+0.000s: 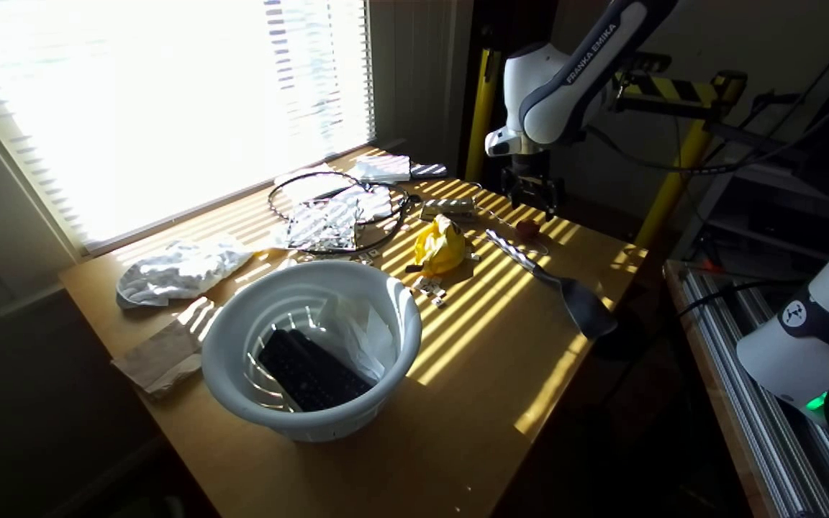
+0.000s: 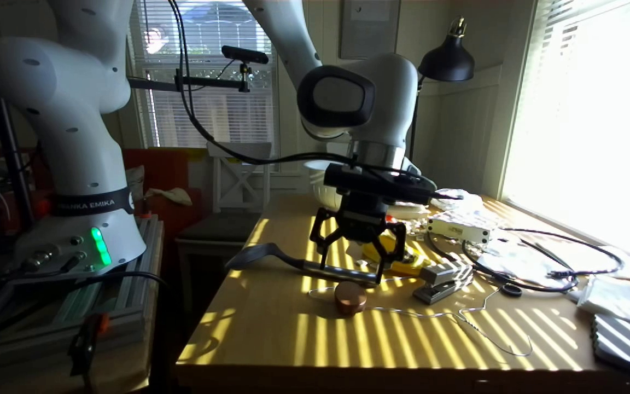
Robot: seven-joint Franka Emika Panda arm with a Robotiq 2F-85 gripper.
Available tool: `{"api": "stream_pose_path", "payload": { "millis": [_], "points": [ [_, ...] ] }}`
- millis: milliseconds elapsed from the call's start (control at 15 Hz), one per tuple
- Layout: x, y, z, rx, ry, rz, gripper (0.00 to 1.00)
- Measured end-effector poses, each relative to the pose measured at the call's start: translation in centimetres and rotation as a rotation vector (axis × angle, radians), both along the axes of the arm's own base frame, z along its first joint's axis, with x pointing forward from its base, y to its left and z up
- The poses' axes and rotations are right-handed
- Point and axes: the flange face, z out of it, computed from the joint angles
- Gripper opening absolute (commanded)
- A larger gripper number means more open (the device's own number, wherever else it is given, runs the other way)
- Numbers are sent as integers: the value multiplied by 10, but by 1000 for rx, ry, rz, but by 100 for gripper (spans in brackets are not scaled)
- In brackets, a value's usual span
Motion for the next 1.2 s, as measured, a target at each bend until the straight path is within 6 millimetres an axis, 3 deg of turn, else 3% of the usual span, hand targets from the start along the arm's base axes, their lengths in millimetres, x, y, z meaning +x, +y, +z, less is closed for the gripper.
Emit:
{"api": "stream_pose_path", "payload": {
  "millis": [267,800,1200],
  "points": [
    [6,2,-4,-50,-75,-8,100],
    [-13,17,-24,-82,-136,-47,100],
    [-17,15,-31,-81,-130,-60,100]
  ]
}}
